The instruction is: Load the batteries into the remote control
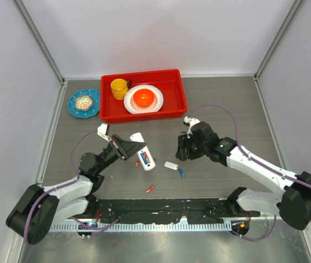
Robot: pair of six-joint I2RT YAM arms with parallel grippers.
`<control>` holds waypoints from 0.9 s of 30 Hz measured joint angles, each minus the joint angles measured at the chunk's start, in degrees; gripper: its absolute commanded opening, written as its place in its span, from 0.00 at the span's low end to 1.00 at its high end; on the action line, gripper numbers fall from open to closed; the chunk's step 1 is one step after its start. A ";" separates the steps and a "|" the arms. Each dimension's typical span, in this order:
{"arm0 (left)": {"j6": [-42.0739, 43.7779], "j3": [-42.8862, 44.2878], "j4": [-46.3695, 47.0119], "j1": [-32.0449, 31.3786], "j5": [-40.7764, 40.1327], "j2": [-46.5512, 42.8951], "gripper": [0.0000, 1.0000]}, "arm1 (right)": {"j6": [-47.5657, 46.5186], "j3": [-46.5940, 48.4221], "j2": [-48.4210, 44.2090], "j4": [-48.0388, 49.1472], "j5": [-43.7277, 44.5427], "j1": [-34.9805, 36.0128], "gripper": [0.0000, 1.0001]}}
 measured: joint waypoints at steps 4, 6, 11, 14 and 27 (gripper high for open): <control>1.60 -1.49 -3.43 0.00 0.96 -10.73 0.00 | -3.87 0.46 4.94 -2.05 4.09 6.05 0.61; 2.82 -1.73 -7.37 0.02 1.09 -16.28 0.00 | -5.86 1.46 7.96 -2.60 5.44 8.66 0.64; 5.86 -1.88 -17.29 0.02 1.07 -27.02 0.00 | -9.99 5.01 15.41 -3.23 7.82 10.69 0.68; 6.29 -2.12 -19.87 0.02 1.11 -28.61 0.00 | -11.89 6.27 18.23 -3.65 9.18 10.97 0.68; 6.14 -3.48 -22.14 0.02 1.64 -26.29 0.00 | -17.03 9.53 24.26 -4.07 8.85 11.37 0.67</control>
